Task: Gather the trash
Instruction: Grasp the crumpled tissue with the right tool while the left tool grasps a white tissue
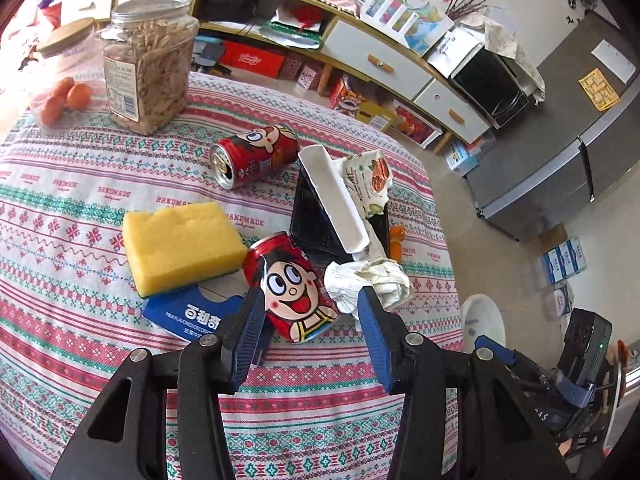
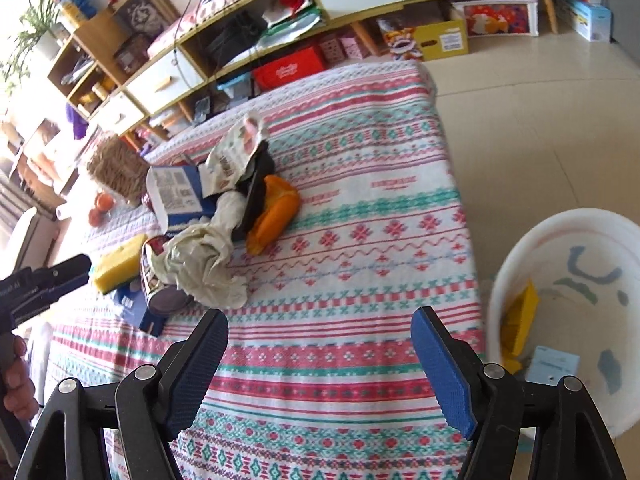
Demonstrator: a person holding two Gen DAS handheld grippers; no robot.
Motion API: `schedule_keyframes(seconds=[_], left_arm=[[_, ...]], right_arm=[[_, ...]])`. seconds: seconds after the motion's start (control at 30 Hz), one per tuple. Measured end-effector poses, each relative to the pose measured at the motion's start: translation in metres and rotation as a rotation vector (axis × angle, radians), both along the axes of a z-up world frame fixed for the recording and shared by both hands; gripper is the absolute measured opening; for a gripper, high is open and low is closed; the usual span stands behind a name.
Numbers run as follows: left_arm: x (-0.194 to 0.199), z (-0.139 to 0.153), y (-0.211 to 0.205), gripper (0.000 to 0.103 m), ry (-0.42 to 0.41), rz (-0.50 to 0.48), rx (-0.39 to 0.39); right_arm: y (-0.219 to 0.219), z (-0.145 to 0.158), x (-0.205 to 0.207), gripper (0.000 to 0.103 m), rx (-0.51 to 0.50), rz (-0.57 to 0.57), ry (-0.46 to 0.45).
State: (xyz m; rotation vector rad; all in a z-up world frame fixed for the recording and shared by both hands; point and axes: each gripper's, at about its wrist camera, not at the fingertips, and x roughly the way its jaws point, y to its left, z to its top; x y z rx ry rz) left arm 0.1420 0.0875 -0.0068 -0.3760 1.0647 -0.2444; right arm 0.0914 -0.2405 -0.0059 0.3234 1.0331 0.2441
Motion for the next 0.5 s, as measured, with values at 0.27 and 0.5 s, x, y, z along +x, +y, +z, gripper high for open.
schedule_keyframes(seconds=[0.27,0.5], left_arm=[[0.023,-0.005,0.03,0.057,-0.007,0.03,0.327],[0.035,-0.035,0.046,0.065,0.089,0.01,0.377]], right_arm=[[0.066,-0.016,0.023,0.08,-0.079,0.152,-0.019],[0.102,-0.021,0.062,0.082,-0.04,0.234,-0.04]])
